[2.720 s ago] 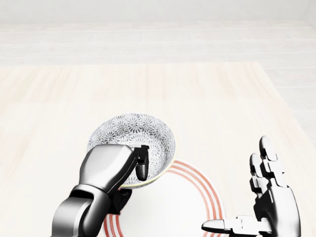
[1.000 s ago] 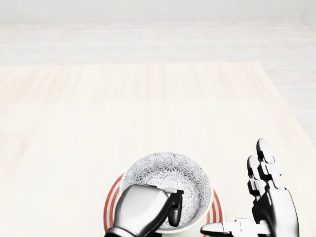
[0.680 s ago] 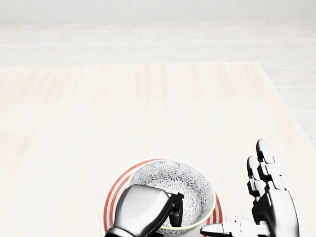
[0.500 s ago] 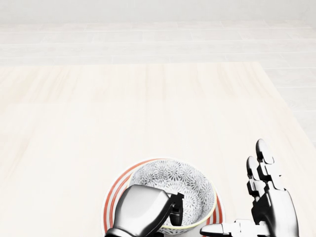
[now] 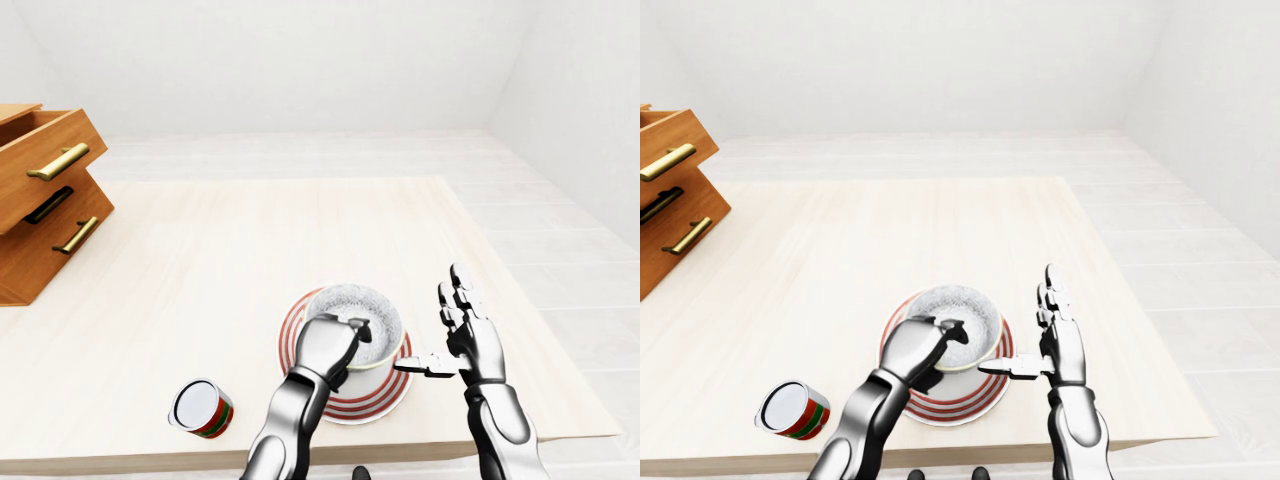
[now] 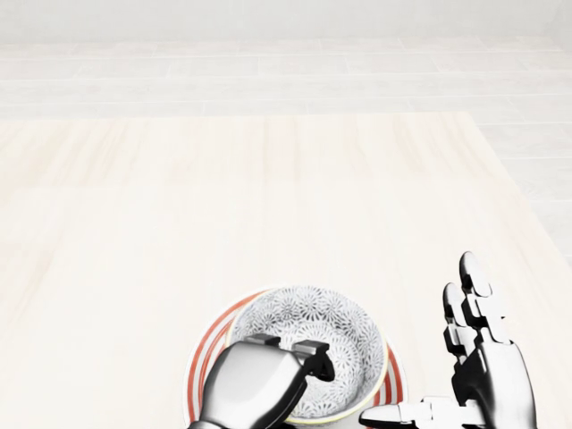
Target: Put the bowl on the plate.
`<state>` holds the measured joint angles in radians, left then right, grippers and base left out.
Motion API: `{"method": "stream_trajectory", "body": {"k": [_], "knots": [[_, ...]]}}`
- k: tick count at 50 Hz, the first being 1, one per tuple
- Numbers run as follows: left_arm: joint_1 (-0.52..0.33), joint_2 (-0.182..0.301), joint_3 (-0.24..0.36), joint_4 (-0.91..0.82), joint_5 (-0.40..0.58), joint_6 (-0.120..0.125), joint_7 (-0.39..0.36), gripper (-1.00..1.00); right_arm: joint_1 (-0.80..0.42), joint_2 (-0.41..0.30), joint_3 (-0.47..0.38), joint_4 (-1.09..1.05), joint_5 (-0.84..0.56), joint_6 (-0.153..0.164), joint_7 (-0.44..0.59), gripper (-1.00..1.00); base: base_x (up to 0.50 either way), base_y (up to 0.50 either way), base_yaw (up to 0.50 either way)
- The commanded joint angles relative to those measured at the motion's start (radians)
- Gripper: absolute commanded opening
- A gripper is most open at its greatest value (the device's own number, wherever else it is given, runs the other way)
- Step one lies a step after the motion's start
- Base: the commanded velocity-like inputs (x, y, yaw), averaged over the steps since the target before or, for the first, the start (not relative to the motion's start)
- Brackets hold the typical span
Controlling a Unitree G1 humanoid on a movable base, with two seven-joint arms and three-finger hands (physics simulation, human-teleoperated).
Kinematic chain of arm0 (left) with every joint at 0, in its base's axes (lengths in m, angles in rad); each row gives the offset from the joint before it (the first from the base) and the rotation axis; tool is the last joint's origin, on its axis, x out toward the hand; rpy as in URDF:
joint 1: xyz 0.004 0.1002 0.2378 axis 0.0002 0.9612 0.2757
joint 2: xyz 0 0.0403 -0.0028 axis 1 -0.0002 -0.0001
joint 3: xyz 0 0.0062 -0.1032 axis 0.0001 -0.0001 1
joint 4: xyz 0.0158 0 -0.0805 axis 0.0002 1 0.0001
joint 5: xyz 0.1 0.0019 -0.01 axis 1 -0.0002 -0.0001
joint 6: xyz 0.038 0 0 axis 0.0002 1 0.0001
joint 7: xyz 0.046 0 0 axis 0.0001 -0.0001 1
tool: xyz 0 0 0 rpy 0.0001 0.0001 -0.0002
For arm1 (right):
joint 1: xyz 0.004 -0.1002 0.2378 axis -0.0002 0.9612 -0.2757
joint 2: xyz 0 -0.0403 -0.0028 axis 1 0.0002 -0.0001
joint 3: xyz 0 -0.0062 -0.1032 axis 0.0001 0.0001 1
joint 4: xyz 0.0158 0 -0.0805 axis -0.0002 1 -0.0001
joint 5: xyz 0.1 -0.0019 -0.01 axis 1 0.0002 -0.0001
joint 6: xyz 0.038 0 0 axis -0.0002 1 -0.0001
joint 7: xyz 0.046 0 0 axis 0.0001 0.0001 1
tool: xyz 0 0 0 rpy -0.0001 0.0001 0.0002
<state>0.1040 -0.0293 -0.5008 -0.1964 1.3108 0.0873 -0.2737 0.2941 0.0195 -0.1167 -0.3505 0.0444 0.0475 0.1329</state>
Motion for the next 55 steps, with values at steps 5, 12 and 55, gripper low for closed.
{"method": "stream_trajectory", "body": {"k": [5, 12, 55], "knots": [[0.021, 0.012, -0.006, -0.019, 0.001, 0.0, -0.013, 0.12, -0.001, -0.003, 0.004, -0.001, 0.002, 0.001, -0.003, 1.0, 0.0, 0.0, 0.0], [0.026, 0.018, -0.006, -0.018, -0.002, 0.0, -0.017, 0.13, -0.002, -0.003, 0.004, 0.002, 0.002, 0.001, -0.003, 1.0, 0.0, 0.0, 0.0], [0.172, 0.103, -0.064, -0.243, 0.004, 0.0, -0.066, 0.54, -0.017, -0.007, 0.02, -0.002, -0.001, 0.012, -0.011, 1.0, 0.0, 0.0, 0.0]]}}
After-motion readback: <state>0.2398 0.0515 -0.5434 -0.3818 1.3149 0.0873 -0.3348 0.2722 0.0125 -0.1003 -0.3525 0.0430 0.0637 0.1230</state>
